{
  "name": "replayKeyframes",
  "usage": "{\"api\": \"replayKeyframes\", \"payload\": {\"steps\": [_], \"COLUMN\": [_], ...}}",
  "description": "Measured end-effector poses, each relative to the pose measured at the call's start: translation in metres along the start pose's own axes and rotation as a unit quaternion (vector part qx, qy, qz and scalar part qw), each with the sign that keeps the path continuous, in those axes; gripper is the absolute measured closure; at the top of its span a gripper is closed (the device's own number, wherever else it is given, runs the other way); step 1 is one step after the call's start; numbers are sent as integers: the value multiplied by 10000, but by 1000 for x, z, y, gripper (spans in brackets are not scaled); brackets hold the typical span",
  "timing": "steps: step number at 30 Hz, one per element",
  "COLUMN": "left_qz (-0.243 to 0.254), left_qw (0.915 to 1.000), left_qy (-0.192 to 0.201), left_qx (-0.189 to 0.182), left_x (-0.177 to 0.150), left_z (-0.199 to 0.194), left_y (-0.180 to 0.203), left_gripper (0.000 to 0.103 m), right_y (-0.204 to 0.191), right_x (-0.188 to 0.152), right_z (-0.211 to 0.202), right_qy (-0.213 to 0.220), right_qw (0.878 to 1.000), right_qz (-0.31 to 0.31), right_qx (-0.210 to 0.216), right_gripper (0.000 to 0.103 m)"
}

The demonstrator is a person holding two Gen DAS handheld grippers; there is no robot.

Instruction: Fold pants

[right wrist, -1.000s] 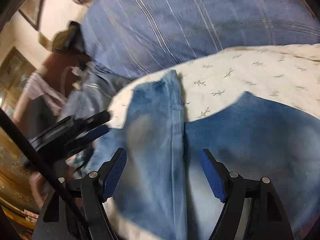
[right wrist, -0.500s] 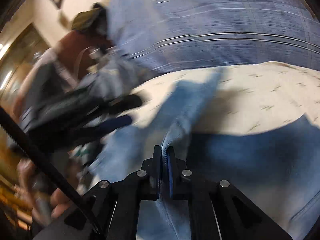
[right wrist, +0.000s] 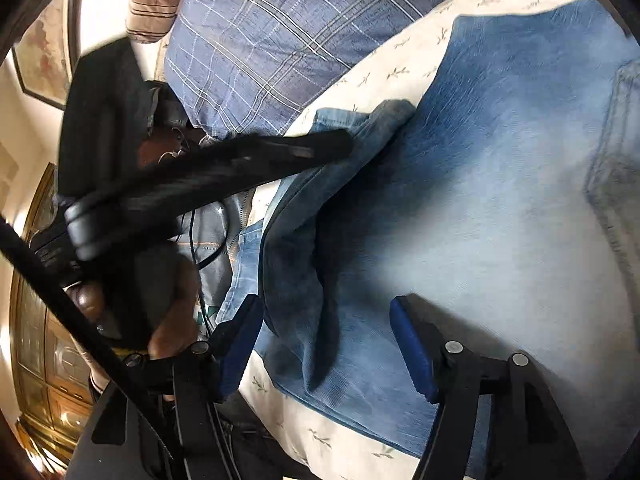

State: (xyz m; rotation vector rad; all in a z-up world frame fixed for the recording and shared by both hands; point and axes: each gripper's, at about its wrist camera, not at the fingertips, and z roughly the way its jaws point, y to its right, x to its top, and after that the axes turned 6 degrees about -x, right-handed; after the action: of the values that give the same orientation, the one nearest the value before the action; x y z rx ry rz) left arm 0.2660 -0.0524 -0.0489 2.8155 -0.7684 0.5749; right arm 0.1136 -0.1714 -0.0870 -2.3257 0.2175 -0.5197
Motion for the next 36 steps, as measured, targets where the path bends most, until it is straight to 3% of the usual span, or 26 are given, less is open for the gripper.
{"api": "replayKeyframes", "payload": {"steps": [1,3,4,5,7,8,10,12,13,14,17,18,19,20,21,22,24,28,29,31,33,34,36], "left_qz": [143,354,301,61,-657,-1106,-1960,-2610,-3025,-3279,-4115,-4390,-4570,-4709,-4856,-4953,-5074,-5565,-5513,-5357,-5245,-5223,-5167], "left_qw": [9995,9955,9959,9981,9971,9914,9704,9456,9274,9154,8682,8521,8396,8294,8188,8128,8165,8033,8077,8183,8266,8289,8324], "left_qy": [-106,-415,-368,-144,370,667,1259,1756,2003,2129,2538,2615,2703,2783,2857,2894,2653,1949,1918,1913,1908,1885,1922], "left_qx": [269,771,764,588,83,-203,-636,-825,-908,-960,-1116,-1135,-1146,-1135,-1106,-1015,-738,-837,-828,-822,-729,-676,-561], "left_x": [3,5,5,6,1,-7,-29,-57,-76,-89,-137,-156,-171,-185,-200,-216,-238,-260,-263,-262,-261,-262,-262], "left_z": [12,41,44,36,10,-5,-36,-60,-72,-77,-88,-90,-91,-95,-96,-97,-97,-65,-64,-65,-65,-65,-69], "left_y": [7,12,8,1,-23,-39,-73,-102,-118,-126,-149,-151,-152,-149,-147,-141,-136,-150,-150,-150,-152,-151,-150], "left_gripper": [47,69,81,97,97,97,98,98,99,99,99,99,99,99,99,99,99,97,95,91,88,88,91], "right_y": [0,0,0,-2,-7,-12,-24,-38,-47,-57,-86,-98,-106,-113,-115,-115,-114,-108,-107,-104,-107,-110,-116], "right_x": [1,3,3,4,2,1,1,2,1,-2,-19,-26,-30,-35,-38,-39,-43,-49,-52,-52,-55,-56,-58], "right_z": [0,2,3,4,3,3,6,9,13,18,34,42,48,54,55,52,43,52,52,52,47,46,55], "right_qy": [2,-27,-37,-51,-43,-42,-23,8,16,2,-122,-80,-4,47,83,161,306,-1,-55,-68,14,46,-113], "right_qw": [10000,10000,10000,10000,9998,9995,9986,9969,9955,9933,9836,9769,9699,9614,9588,9607,9634,9633,9643,9659,9685,9672,9564], "right_qz": [-15,37,36,-31,-179,-304,-525,-782,-943,-1153,-1796,-2100,-2326,-2503,-2521,-2470,-2398,-2356,-2303,-2249,-2252,-2294,-2450], "right_qx": [-18,-10,3,-23,-78,-96,-83,-33,-24,-32,-117,-379,-713,-1144,-1306,-1257,-1158,-1287,-1305,-1281,-1063,-1091,-1586], "right_gripper": [36,36,36,36,34,34,34,34,34,34,34,43,63,74,83,85,85,75,72,50,34,37,45]}}
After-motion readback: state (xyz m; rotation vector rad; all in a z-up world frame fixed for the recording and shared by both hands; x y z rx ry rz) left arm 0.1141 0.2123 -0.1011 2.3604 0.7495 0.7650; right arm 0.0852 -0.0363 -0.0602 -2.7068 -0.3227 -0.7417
